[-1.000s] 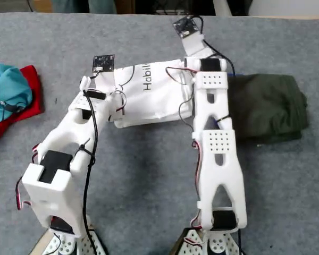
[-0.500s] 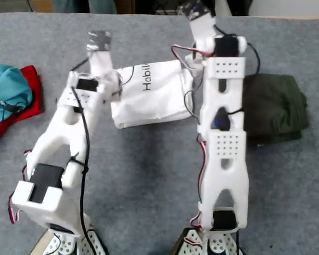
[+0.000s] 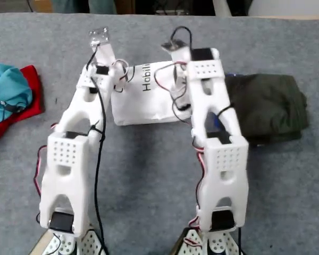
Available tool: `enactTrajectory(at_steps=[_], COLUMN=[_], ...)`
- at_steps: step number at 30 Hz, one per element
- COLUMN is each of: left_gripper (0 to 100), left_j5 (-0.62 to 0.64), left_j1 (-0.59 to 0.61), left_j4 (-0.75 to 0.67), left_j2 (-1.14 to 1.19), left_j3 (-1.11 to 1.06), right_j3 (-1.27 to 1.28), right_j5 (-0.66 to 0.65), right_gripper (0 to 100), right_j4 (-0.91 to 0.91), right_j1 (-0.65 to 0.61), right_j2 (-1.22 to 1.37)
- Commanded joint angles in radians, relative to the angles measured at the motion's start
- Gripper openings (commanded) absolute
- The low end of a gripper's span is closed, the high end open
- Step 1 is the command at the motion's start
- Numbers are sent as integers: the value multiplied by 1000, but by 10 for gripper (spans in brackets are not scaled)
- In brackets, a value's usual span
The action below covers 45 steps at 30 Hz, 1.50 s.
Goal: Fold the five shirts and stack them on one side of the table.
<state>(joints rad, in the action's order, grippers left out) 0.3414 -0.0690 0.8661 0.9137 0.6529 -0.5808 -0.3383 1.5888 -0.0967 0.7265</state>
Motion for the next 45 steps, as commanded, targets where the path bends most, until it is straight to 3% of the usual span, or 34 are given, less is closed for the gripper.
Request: enactTrajectory(at_steps=[1,10,13,22,26,33,39,45], left_gripper=[30,29,28,27,27,27,27,27], left_j5=[-46,-123,-201,-333,-330,-328,-331,-334], left_j1=[-8,-18,-25,-24,16,47,101,134], left_j4=[152,499,540,901,899,899,899,899], left_j2=[167,411,373,146,101,77,86,87], left_j3=[341,1018,1013,1012,1013,1012,1010,1010], right_j3=[48,-41,-101,-51,94,203,148,-90], right_j5=[-35,-152,-166,-138,126,574,772,891], right_gripper=[15,15,15,18,56,288,433,473], right_j4=[-28,115,152,178,176,23,-49,-49], right_j1=[87,49,46,40,-37,-63,-97,-107], right_j2=[-5,-145,-219,-355,-406,-323,-162,111])
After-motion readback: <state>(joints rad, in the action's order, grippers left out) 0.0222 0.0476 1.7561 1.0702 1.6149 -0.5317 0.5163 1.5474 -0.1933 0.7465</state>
